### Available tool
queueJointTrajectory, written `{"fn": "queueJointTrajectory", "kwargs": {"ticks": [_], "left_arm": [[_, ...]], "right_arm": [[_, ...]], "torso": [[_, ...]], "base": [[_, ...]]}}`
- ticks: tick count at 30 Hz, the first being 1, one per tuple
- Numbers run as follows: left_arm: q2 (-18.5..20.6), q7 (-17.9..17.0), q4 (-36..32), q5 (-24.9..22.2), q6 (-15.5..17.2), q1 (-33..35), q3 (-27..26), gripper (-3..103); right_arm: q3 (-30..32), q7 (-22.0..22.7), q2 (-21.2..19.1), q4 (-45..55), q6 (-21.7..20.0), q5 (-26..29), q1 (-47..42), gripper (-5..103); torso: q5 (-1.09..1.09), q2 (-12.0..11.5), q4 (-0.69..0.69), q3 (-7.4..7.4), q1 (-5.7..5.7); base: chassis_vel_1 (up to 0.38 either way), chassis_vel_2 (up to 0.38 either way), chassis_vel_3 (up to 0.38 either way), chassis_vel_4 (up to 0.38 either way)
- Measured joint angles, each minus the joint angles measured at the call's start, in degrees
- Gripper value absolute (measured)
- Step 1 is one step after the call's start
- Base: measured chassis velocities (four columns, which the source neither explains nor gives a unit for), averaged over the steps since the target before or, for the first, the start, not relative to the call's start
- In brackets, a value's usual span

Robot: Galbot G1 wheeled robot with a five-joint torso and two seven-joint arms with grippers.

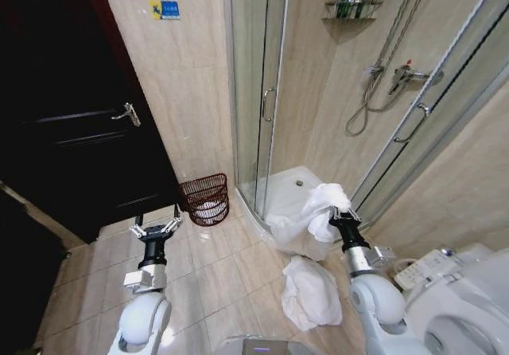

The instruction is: Discard the used towel into the hamper.

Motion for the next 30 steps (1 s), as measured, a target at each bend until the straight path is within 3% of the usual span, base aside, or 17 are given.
{"fn": "queueJointTrajectory", "kwargs": {"ticks": [17,30], "left_arm": [[-2.22,1.20,0.64,0.90,0.35,-0.11,-0.07,100],[-2.00,1.16,1.94,0.74,-1.26,-0.18,-0.65,100]], "right_arm": [[-0.23,-0.69,-0.01,0.09,0.97,-0.87,-0.40,7],[-0.99,-0.87,0.94,0.33,1.01,-2.02,-0.58,7]], "torso": [[-0.01,0.00,-0.01,0.00,-0.01],[0.00,0.00,-0.01,0.00,0.00]], "base": [[0.086,0.081,-0.079,-0.072],[0.118,0.130,-0.024,-0.023]]}}
